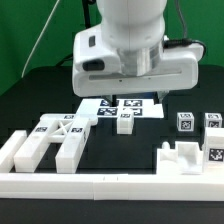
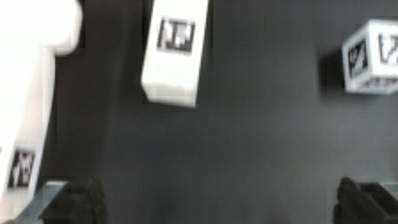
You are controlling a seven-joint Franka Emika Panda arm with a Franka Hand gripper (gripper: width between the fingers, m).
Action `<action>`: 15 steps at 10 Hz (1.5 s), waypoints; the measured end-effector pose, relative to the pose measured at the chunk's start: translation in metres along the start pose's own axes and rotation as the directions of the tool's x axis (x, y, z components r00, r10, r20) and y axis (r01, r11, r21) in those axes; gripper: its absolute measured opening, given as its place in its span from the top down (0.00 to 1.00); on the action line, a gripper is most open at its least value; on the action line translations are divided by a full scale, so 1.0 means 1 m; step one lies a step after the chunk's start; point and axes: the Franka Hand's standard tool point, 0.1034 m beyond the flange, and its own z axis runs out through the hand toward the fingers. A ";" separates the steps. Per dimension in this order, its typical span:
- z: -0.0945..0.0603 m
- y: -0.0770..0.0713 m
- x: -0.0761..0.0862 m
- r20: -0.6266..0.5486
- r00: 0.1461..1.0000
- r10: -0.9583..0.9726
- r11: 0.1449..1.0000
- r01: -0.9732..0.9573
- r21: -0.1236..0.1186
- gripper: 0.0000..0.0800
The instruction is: Assemble chair
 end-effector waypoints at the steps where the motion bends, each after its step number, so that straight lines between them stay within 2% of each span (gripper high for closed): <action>1: 0.010 0.007 -0.006 0.122 0.992 0.020 1.000 -0.022 0.015 0.19; 2: 0.015 0.007 -0.008 0.237 0.971 0.019 1.000 -0.023 0.014 0.19; 3: 0.014 0.002 0.000 0.238 0.971 0.017 1.000 -0.017 -0.002 0.19; 6: 0.015 0.004 0.000 0.232 0.973 0.019 1.000 -0.020 0.000 0.19; 9: 0.055 0.015 -0.006 0.241 0.968 0.070 0.997 -0.071 -0.006 0.19; 12: 0.053 0.016 -0.004 0.237 0.969 0.071 0.997 -0.071 -0.006 0.19; 13: 0.057 0.015 -0.005 0.244 0.967 0.077 0.997 -0.078 -0.007 0.19; 15: 0.076 0.010 -0.006 0.281 0.955 0.099 0.995 -0.099 -0.015 0.19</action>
Offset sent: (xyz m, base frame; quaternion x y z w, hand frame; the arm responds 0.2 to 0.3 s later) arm 0.0000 0.0000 0.0000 0.0000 0.0000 0.0000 1.0000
